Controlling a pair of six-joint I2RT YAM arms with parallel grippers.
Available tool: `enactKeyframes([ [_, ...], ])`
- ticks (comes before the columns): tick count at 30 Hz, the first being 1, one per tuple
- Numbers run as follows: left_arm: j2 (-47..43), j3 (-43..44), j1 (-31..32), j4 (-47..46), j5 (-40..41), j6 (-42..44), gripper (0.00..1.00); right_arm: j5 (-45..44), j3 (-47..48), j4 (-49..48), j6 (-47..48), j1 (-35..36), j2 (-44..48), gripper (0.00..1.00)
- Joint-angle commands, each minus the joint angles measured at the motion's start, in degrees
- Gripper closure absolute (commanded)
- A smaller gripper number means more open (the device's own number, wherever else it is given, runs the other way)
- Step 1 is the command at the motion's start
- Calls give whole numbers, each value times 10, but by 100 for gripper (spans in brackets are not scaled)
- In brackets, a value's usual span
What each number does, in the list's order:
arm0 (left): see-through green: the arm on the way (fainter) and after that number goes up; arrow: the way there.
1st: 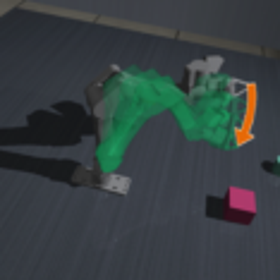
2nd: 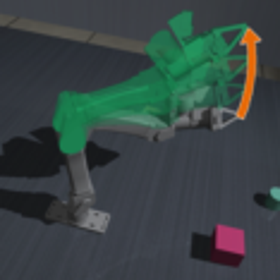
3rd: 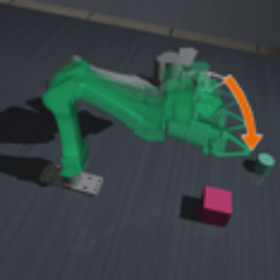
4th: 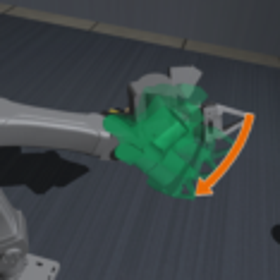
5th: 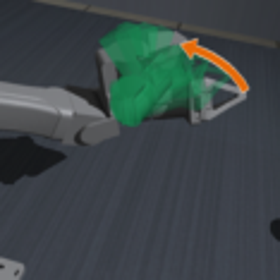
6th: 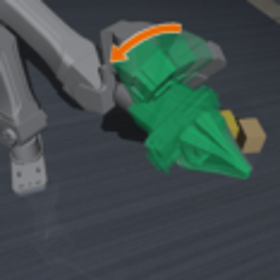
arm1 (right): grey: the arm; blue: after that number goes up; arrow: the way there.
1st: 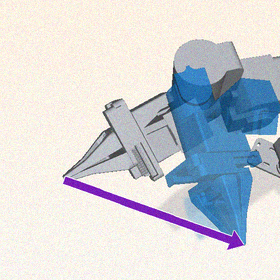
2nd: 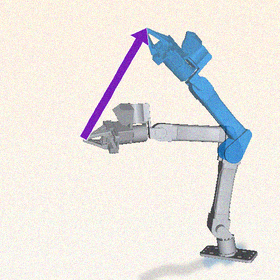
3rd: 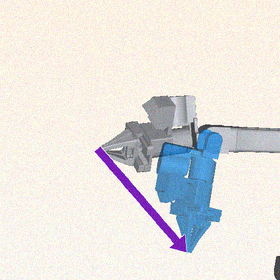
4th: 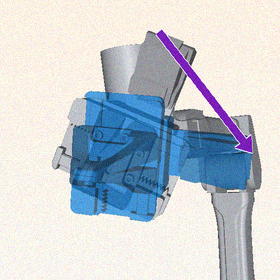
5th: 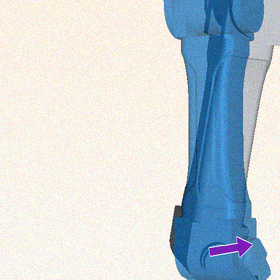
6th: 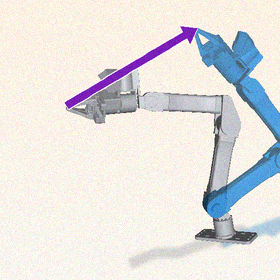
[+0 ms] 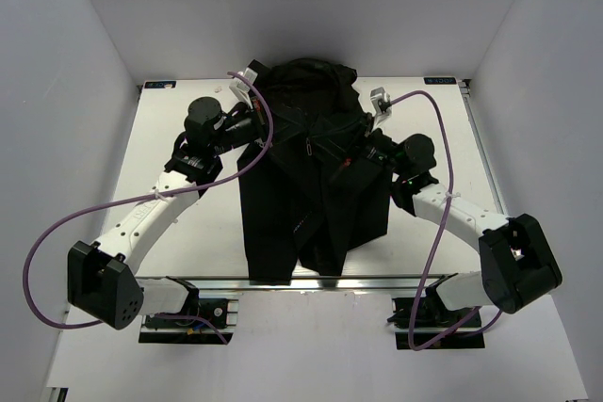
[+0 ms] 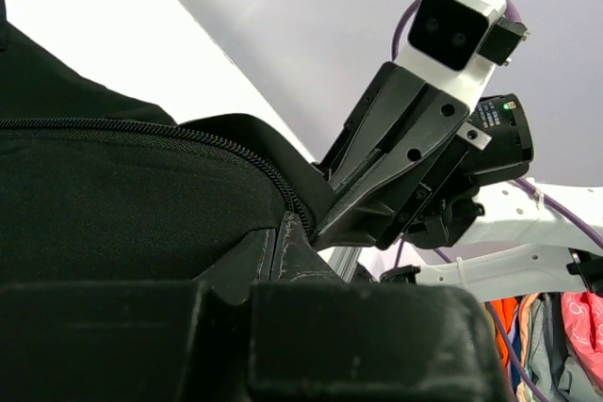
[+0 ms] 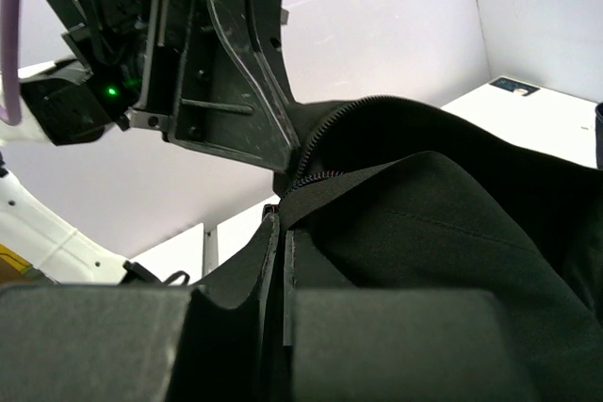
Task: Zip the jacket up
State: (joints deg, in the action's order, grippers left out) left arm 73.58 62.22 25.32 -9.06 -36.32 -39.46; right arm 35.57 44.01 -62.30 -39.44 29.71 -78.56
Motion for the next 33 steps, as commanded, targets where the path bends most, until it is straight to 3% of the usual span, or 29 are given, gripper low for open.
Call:
enactKeyframes([
  [1, -32, -5, 3, -19, 4, 0, 100, -1, 6, -7, 25, 6, 17, 100],
  [5, -29, -3, 3, -20, 1, 1, 100, -22, 13, 25, 52, 15, 19, 100],
  [13, -23, -2, 3, -19, -6, 1, 100, -41, 9, -45, 16, 15, 10, 100],
  [33, -39, -10, 3, -4, 15, 5, 100, -45, -3, -43, 10, 14, 29, 100],
])
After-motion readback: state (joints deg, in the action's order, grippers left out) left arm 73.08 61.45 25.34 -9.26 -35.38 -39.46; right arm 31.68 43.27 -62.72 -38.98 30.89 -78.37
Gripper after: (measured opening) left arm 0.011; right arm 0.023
